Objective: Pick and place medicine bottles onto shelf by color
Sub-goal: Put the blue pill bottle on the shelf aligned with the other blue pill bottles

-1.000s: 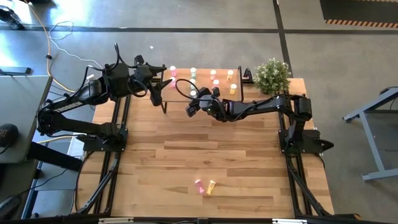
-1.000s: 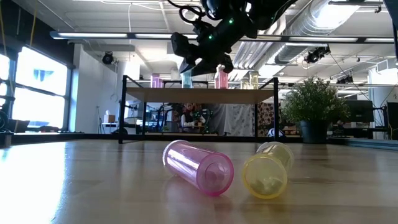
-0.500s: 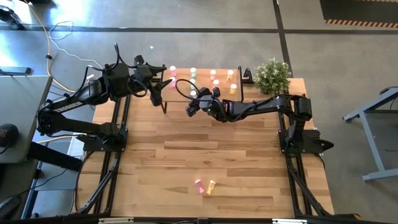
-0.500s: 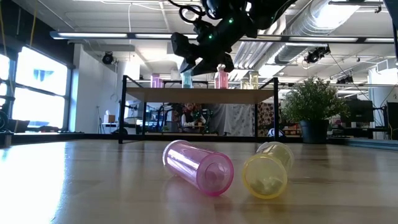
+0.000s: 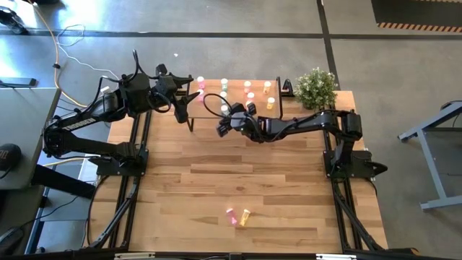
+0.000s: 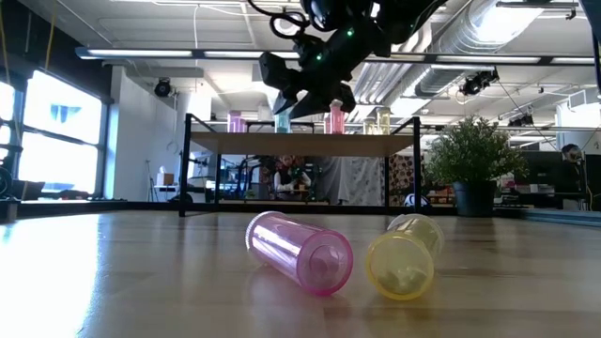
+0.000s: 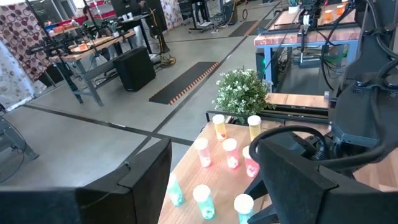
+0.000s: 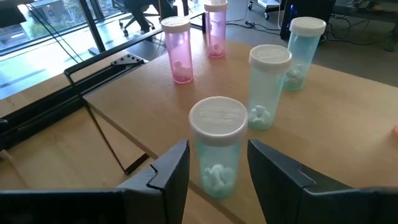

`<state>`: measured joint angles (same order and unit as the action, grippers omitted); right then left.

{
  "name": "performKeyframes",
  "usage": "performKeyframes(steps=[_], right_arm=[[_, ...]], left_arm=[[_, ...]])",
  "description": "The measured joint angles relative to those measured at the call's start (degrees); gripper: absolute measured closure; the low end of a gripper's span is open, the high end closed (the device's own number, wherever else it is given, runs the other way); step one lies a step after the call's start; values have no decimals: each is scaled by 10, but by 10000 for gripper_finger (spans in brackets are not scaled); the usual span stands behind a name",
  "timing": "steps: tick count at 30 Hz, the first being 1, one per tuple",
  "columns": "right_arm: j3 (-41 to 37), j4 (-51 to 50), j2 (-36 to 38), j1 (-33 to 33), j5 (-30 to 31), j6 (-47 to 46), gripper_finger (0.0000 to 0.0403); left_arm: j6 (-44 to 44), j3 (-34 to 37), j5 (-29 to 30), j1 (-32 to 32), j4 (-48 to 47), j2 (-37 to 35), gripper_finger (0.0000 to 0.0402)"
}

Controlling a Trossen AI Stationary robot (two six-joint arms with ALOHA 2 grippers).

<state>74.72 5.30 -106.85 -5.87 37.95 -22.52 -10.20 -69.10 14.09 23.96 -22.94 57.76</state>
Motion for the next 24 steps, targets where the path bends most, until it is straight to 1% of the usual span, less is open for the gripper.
performKeyframes(steps=[6,11,24], right_arm=[[0,-5,0,6,3,-3,251],[0,-28,0,6,12,-29,251],[7,-30,0,-1,10,-30,252]], left_arm=[[0,0,0,0,0,0,174],[-1,0,0,0,0,0,174],[0,0,0,0,0,0,174]])
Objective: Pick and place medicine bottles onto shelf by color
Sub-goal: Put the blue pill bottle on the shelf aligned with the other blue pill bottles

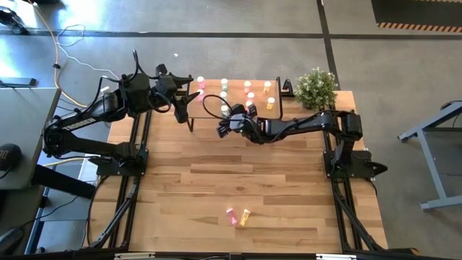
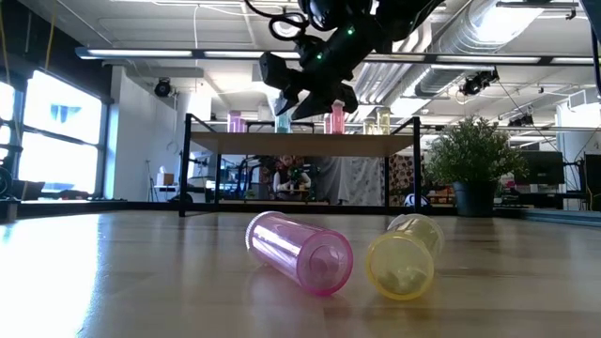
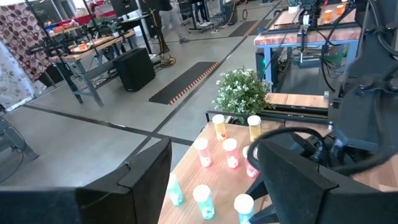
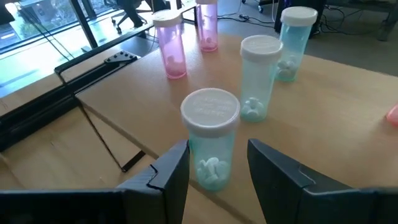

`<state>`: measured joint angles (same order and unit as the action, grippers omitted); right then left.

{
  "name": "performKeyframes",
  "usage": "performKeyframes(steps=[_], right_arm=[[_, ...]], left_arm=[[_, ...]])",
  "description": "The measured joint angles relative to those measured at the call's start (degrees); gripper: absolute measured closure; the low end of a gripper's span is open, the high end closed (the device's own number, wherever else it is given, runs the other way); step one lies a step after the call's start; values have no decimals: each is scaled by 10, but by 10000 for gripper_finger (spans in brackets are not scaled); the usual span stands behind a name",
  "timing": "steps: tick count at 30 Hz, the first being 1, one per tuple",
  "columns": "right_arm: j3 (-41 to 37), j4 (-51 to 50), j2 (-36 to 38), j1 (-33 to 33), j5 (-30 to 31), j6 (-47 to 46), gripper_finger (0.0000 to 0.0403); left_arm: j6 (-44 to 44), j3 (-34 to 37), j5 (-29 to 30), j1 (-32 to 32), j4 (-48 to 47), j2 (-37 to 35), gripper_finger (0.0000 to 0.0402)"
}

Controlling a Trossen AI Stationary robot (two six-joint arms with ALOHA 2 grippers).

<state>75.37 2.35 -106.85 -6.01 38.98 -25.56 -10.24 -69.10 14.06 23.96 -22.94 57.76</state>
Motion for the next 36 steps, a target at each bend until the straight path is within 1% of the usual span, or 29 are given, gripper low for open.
performKeyframes(steps=[4,13,36], right_arm=[[0,0,0,-6,-15,-9,252],[0,0,0,-6,-24,-10,268],[0,-26,4,3,-22,-17,270]], left_arm=[[0,0,0,0,0,0,174],[0,0,0,0,-1,0,174],[1,0,0,0,-17,0,174]])
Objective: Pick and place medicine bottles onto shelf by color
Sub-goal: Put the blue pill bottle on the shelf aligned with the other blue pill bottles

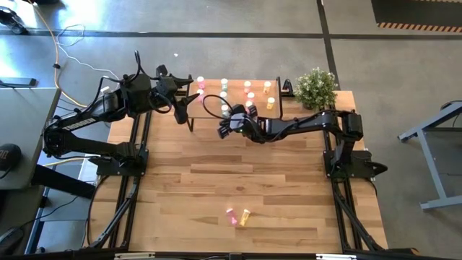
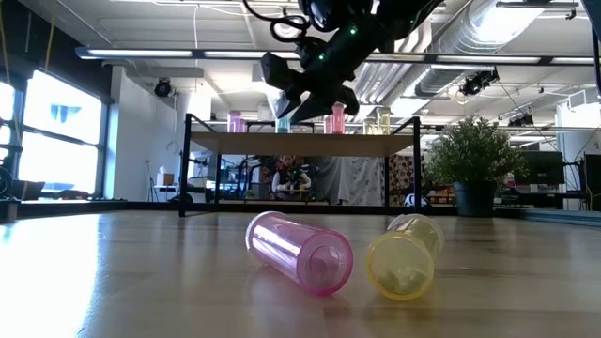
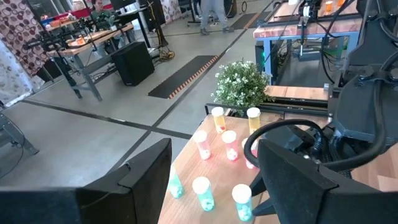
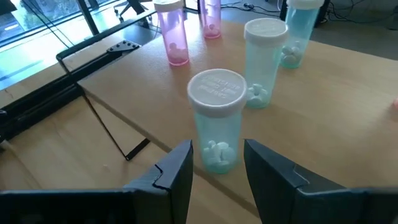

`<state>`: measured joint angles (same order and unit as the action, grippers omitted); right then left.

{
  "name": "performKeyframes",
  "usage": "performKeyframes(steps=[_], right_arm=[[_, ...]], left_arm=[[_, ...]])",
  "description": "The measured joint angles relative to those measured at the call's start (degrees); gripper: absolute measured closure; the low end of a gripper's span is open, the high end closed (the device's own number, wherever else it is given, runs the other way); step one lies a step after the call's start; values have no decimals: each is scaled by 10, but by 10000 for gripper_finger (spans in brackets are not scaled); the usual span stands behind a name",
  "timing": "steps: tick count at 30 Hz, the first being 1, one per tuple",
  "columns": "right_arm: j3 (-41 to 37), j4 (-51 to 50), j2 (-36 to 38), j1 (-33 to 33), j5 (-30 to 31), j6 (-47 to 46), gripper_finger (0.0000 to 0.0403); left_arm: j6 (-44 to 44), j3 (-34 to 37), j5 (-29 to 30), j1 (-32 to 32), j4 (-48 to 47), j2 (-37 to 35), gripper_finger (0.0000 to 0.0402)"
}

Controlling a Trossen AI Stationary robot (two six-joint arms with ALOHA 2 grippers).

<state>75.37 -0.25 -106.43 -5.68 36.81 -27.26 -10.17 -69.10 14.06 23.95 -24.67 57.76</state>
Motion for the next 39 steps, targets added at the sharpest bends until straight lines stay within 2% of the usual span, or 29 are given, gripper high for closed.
performKeyframes(steps=[8,17,25,29,39], right_arm=[[0,-42,21,7,1,-12,270],[0,-49,27,4,-121,45,270],[0,-49,27,-13,-157,104,270],[0,-49,27,-22,-190,108,270],[0,-48,27,-46,-210,113,270]], left_arm=[[0,0,0,0,0,0,174],[0,0,0,0,0,0,174],[-1,0,0,0,0,0,174],[-1,0,0,0,0,0,174],[0,0,0,0,0,0,174]])
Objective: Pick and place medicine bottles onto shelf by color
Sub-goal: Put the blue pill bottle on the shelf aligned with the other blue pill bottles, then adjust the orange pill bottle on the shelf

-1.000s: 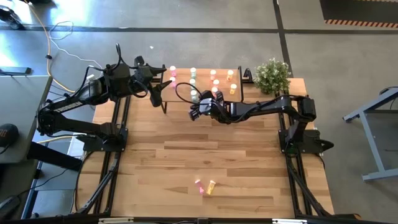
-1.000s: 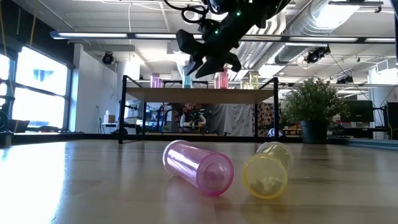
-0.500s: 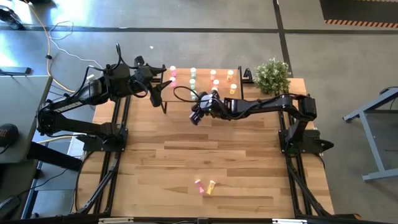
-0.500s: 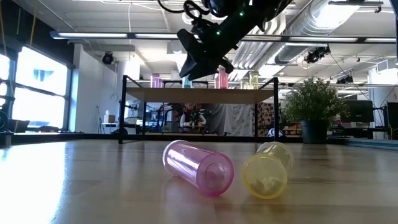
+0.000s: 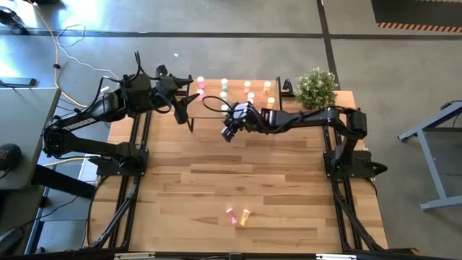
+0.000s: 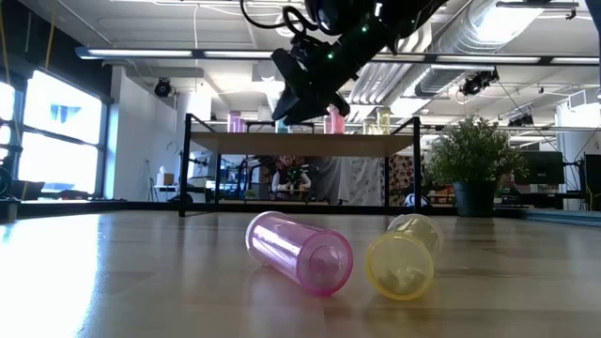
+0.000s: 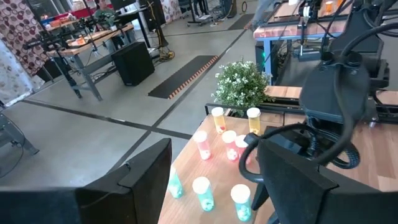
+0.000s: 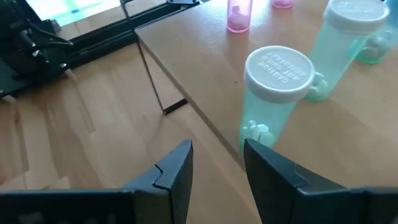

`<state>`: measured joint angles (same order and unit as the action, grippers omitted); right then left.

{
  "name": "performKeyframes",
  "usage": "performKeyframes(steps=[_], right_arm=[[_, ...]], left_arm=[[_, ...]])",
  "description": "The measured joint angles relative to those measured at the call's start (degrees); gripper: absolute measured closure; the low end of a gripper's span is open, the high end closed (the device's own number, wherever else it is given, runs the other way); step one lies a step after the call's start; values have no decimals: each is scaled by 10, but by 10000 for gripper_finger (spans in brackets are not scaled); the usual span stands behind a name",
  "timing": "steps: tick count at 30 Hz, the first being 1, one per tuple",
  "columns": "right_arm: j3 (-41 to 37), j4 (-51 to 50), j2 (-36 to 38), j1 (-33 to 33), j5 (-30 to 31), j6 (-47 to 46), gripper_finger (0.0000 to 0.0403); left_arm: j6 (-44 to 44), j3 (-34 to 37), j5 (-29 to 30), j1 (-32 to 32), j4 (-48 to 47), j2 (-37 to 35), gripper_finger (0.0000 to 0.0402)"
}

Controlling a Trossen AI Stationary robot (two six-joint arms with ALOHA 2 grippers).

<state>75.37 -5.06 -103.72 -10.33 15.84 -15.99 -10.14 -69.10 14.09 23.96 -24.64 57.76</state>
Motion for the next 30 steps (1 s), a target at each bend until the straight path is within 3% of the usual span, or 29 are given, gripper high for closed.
performKeyframes(steps=[19,30], right_arm=[[0,33,0,-21,-28,10,270],[0,10,34,16,-16,-58,270]], left_arm=[[0,0,0,0,0,0,174],[-1,0,0,0,0,0,174]])
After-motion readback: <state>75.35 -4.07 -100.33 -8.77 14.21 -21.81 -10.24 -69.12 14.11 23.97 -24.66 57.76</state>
